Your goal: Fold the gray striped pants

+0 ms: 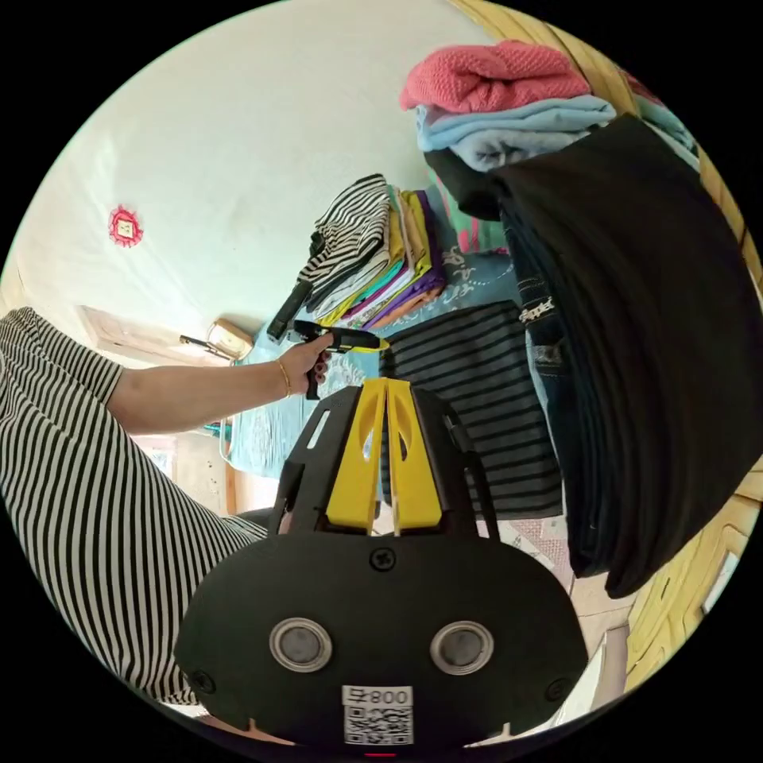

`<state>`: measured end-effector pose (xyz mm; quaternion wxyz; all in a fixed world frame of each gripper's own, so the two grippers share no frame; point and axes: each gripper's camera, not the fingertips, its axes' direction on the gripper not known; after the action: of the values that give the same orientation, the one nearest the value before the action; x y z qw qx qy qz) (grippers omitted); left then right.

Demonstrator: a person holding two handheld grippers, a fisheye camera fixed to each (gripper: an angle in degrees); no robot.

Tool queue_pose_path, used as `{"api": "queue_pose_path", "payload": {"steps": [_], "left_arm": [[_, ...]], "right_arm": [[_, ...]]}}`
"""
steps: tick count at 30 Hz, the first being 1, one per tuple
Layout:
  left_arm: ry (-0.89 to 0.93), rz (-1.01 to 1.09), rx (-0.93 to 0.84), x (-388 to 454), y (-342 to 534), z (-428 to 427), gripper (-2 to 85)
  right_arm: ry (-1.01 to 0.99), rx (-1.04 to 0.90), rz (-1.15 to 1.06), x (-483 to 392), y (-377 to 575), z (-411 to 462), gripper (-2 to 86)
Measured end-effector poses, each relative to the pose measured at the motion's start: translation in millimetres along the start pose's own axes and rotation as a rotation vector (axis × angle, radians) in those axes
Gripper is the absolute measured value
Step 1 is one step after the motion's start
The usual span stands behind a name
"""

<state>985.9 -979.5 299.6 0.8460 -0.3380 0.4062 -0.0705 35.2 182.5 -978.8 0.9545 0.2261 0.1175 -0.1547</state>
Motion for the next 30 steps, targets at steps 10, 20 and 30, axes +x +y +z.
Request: {"api": "queue_pose_path", "payload": {"steps": [10,20,30], "left_arm": [[0.365,0.281,-0.038,34.4,120.0,37.2,0.3],[0.353,0.59,-0.182,93.3,237.2,113.3,0.1],[0.283,0.435,-0.006,13.0,274.0,140.0,0.2]], "right_arm": [[-0.082,-0.164,0.065,14.3,-28.7,80.9,7.3],[-0.143,-0.243,0.269,16.3,-28.4,127.8,7.1],[0.024,-0.329,0.353,10.7,0.5,166.8,2.2]]}}
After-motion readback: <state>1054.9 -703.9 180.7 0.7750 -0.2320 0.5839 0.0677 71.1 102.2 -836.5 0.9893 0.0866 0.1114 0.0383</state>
